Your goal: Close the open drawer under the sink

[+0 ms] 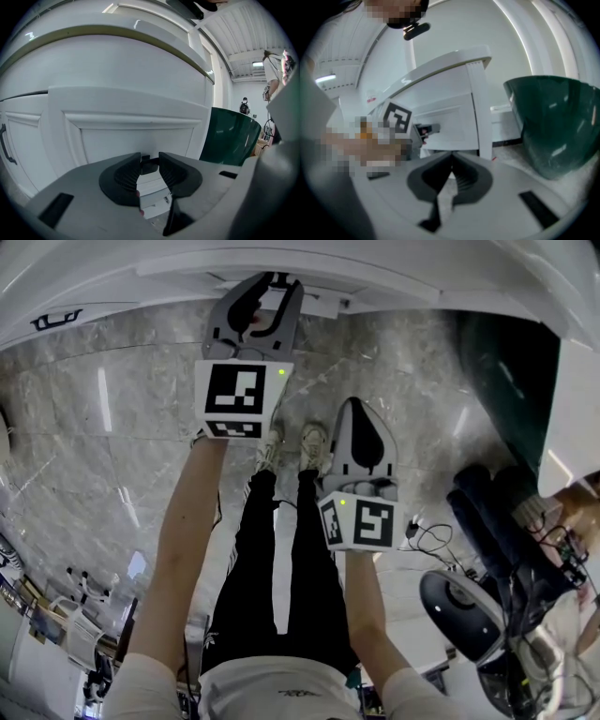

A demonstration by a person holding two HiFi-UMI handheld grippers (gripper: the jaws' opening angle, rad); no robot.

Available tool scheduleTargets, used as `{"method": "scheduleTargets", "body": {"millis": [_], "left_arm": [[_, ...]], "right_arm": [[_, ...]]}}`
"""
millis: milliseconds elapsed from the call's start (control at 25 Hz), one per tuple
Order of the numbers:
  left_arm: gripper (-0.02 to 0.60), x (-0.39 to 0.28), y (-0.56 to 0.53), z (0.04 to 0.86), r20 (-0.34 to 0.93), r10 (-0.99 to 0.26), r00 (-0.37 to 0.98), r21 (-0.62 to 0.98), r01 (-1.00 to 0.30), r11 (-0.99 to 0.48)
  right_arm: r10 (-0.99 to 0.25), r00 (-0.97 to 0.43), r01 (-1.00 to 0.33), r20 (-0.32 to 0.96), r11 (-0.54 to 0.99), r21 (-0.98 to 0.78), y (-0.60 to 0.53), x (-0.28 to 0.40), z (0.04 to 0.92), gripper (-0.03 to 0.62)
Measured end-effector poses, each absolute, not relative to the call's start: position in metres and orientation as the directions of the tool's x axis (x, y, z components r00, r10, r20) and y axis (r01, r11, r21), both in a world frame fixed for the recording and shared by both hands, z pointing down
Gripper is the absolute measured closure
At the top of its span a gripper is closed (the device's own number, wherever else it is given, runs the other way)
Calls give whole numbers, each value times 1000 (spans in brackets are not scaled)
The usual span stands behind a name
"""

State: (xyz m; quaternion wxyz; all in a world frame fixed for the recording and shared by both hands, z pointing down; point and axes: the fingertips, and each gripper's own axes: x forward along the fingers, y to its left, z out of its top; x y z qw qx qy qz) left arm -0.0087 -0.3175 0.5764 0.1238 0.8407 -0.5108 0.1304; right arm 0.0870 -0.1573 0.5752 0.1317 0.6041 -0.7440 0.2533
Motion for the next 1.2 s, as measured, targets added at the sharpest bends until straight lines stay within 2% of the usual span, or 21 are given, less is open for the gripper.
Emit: {"method": "scheduleTargets", "body": {"millis": [240,520,680,920,1080,1200], "left_arm": [[443,-10,-315,561,352,-830,432,84,-898,-431],[461,-11,-301,508,335,-846,416,68,-906,-418],[483,-13,-301,445,256,-877,406,44,-911,-409],[505,-31,-280,332,117,-922,370,121,-926,-357],[513,-44,-244,266,67,-927,369,226,-911,-346],[520,-48,-220,215,21,-928,373,210,-909,-360]], "right_arm": [[-841,-261,-955,473,154,-252,-147,79,560,565],[-886,-263,-953,383,176,-246,-155,80,500,565],[-911,-264,-956,318,204,-210,-163,81,450,565],[-934,-280,-957,220,255,-138,-169,70,353,565],[-948,-275,-958,158,256,-127,-172,61,286,565],[-960,-259,-958,104,241,-156,-177,58,241,565]]}}
